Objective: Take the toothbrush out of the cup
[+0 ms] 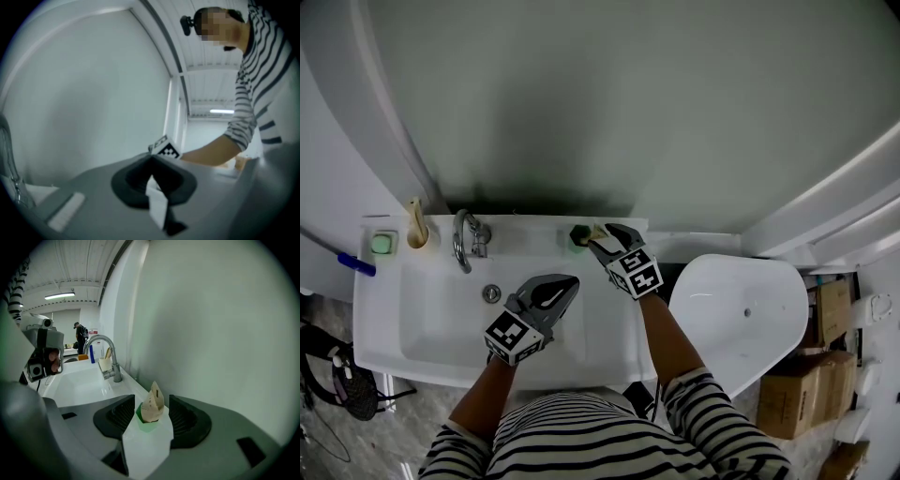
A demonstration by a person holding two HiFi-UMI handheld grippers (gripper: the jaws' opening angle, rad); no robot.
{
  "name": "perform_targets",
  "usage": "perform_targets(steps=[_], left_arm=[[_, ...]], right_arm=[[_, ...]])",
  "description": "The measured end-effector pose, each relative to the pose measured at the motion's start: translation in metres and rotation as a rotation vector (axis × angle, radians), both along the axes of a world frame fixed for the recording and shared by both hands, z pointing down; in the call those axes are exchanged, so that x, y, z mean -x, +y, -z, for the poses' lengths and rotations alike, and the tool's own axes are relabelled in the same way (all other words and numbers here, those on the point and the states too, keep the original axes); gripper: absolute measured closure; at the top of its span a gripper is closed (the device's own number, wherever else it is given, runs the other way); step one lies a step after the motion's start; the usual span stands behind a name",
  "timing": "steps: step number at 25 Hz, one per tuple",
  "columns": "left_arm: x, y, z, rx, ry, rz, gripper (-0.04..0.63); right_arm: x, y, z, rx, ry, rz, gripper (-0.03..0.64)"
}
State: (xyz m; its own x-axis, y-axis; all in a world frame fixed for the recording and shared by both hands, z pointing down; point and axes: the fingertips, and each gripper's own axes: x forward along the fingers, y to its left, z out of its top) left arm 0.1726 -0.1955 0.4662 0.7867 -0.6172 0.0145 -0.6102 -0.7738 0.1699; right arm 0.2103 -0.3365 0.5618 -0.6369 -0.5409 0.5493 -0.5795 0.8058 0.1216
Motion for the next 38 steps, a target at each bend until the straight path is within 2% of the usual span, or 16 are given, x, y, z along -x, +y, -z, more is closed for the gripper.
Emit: perform_targets(steps=[10,17,25,30,38], left_arm=[[0.0,-0.002,-0.003,0.009,-0.017,-0.002,0.588],[0.001,-0.004,-0.004,0.01,-0.019,-0.003,0.588],[0.002,-0.005,-0.006,0.013,-0.012,-0.003,0.588],[0.004,-0.005,-0.005,0.011,-0.015,0.0,0.588],[0.007,-0.003,-0.003,0.009,-0.005,0.006,0.588]], right_arm=[[0.004,-0.011,-0.022,0.065,-0.035,-0.037,0.42],[0.008,-0.013,-0.029,0.071,-0.024,-0.029,0.424],[0.01,-0.015,-0.027,0.058,-0.021,-0.024,0.48],[0.011,-0.019,-0.022,0.042,-0.028,-0.044,0.553],[0.012,-0.021,-0.008,0.024,-0.049,-0.055,0.558]])
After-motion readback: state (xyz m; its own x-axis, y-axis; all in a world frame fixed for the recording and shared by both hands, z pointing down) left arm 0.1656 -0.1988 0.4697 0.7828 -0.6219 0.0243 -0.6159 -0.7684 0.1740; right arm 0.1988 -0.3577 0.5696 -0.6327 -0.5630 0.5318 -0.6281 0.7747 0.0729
